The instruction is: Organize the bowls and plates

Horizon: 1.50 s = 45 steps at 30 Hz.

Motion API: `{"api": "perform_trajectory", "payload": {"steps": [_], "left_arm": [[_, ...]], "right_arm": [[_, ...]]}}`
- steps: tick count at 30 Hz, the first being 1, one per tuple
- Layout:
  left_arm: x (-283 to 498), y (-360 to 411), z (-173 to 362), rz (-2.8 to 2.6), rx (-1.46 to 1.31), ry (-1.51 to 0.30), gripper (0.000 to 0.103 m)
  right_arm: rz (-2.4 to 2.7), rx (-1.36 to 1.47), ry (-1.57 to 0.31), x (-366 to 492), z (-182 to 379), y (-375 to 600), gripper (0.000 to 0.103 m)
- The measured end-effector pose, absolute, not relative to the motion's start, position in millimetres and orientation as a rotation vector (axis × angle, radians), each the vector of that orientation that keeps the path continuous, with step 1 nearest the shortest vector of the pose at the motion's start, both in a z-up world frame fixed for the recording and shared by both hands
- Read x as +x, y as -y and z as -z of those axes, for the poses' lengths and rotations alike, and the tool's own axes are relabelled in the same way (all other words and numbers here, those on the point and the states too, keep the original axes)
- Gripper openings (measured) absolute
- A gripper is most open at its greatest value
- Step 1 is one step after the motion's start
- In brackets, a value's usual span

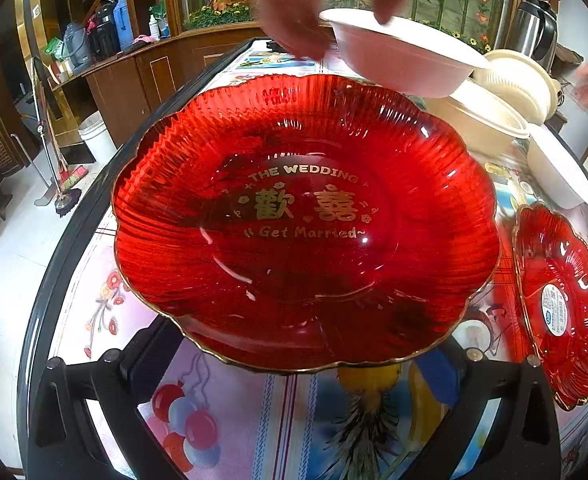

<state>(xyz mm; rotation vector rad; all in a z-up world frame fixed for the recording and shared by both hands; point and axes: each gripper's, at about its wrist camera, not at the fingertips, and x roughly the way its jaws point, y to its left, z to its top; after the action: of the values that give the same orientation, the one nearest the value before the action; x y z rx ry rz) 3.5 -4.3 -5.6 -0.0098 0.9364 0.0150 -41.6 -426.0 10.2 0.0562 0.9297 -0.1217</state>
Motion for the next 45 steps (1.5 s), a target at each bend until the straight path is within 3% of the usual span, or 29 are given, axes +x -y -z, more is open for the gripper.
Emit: {"api": "perform_trajectory", "payload": {"steps": [45], "left_arm": [[3.1, 2.6, 4.6, -0.014, -0.011, -0.940, 0.103]], "right_arm": [[0.121, 0.058, -0.925, -43.7, -10.0, 427.1, 0.102]]}}
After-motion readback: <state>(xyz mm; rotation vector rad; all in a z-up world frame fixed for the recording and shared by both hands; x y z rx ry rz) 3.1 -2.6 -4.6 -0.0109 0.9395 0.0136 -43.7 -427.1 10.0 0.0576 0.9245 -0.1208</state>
